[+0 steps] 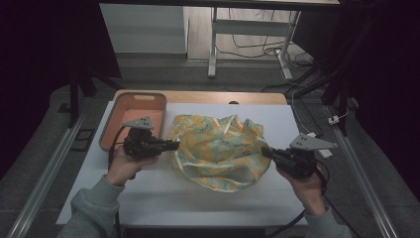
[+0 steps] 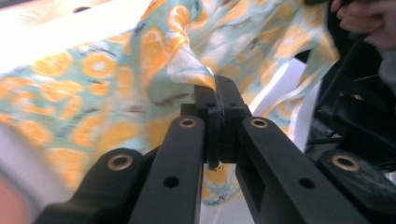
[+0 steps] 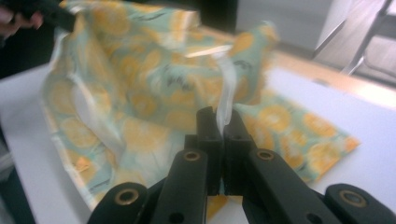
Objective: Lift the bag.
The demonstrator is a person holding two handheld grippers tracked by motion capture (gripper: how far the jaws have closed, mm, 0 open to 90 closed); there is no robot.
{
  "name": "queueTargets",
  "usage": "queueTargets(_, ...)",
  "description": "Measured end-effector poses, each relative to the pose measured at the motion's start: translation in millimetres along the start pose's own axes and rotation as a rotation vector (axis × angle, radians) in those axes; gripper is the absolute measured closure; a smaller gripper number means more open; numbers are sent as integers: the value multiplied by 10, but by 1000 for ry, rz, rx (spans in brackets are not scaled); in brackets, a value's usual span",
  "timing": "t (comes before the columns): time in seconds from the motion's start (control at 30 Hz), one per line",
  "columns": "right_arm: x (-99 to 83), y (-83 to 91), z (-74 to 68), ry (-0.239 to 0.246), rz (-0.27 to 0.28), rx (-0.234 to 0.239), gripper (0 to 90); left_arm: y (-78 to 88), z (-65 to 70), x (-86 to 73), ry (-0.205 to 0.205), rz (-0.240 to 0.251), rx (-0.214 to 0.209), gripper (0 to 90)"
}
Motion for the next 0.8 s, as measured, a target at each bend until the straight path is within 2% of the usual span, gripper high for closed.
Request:
queueTargets(0.07,69,21,73,-4,21,-14,889,74,-12,37,19,26,-20,892)
queueTargets(0.17,162,42,152,-27,61,-21,889,165,-57,78,30,52,-17,892)
queueTargets(0.33,302,79,233,-37,123,-50,889,274,-50,163,34,96,-40,892)
queueTargets(0.47,445,145,262,-22,165,-74,890,363,18,269,16,130,-49,892)
queueTargets(0.57,616,244,279,-7,220,-86,890,457,110,367,-1,162,-74,892)
queueTargets(0.67,829,361,296,15,271,-105,891,591,224,483,-18,216,-109,892)
queueTargets(0.73,978,428,296,35,305,-117,891,686,274,562,-44,248,-85,892)
queueTargets(0.8,1101,462,307,58,318,-137,891,783,322,649,-55,285,-86,893)
Point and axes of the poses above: each handheld gripper's, and its own axes: y roughly backward along the jaws, x roughly out of its top, z roughly to its right, the point moved 9 cm from there along -y, roughly forward along the jaws, and after that the axes turned 10 degrees about y, right-handed, at the moved point
